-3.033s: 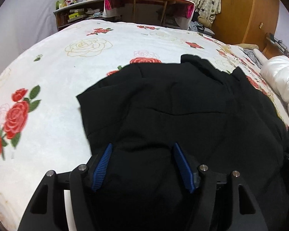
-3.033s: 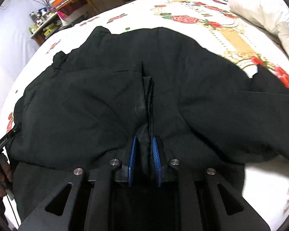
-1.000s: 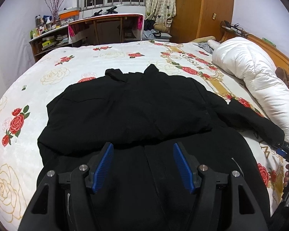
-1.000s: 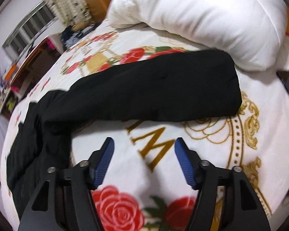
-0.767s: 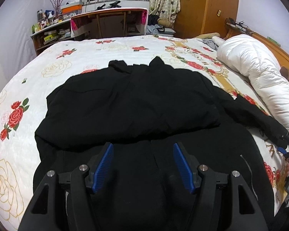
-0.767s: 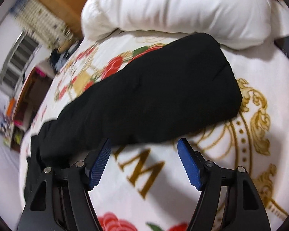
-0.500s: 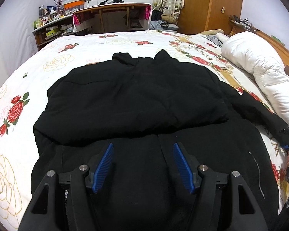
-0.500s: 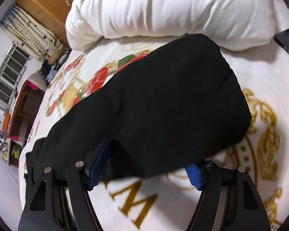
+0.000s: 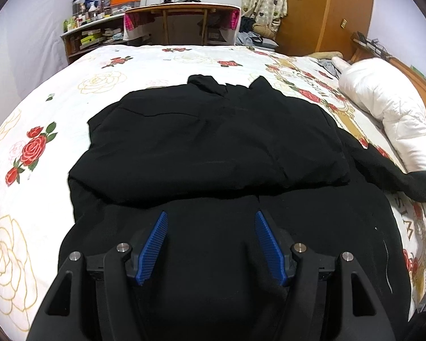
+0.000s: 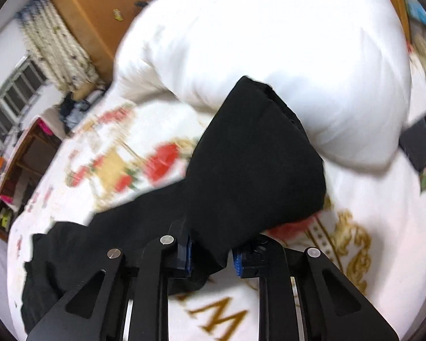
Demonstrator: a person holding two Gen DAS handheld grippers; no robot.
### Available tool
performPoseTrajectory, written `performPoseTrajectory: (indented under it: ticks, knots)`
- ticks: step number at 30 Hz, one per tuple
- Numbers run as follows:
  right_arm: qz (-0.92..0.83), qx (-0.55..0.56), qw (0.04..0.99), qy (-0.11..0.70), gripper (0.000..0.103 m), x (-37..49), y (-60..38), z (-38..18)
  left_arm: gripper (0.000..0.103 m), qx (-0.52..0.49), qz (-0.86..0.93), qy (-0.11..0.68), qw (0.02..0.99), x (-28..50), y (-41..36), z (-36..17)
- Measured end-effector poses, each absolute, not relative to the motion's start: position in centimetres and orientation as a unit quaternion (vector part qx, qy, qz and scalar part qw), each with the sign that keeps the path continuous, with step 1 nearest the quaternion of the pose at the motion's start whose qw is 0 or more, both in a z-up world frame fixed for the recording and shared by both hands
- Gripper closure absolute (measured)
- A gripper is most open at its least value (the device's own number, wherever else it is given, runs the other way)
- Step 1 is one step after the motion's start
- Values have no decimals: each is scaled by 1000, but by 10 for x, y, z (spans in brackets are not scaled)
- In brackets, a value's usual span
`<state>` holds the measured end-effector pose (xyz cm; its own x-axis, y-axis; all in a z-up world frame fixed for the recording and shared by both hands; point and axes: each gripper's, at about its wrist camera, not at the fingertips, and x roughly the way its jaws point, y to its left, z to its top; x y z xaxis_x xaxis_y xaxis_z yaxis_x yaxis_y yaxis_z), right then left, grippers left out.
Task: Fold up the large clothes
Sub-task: 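Carry the sleeve across the coat body with the right tool and release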
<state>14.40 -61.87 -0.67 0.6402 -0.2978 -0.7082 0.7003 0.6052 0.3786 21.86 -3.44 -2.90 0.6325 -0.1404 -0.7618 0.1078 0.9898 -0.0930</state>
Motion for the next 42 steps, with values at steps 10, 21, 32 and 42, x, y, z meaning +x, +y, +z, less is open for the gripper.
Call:
performPoseTrajectory:
  ticks: [10, 21, 32, 42]
  knots:
    - [-179, 234, 926, 234, 84, 184, -540, 138, 37, -54, -56, 408, 910, 197, -2, -10]
    - [-20, 151, 957, 246, 84, 256, -389, 186, 37, -90, -40, 388, 916, 184, 38, 1]
    - [76, 85, 929, 351, 84, 320, -251, 94, 37, -115, -13, 398, 910, 184, 81, -20]
    - [108, 42, 885, 450, 81, 350, -186, -11, 37, -118, 2, 412, 904, 193, 103, -39]
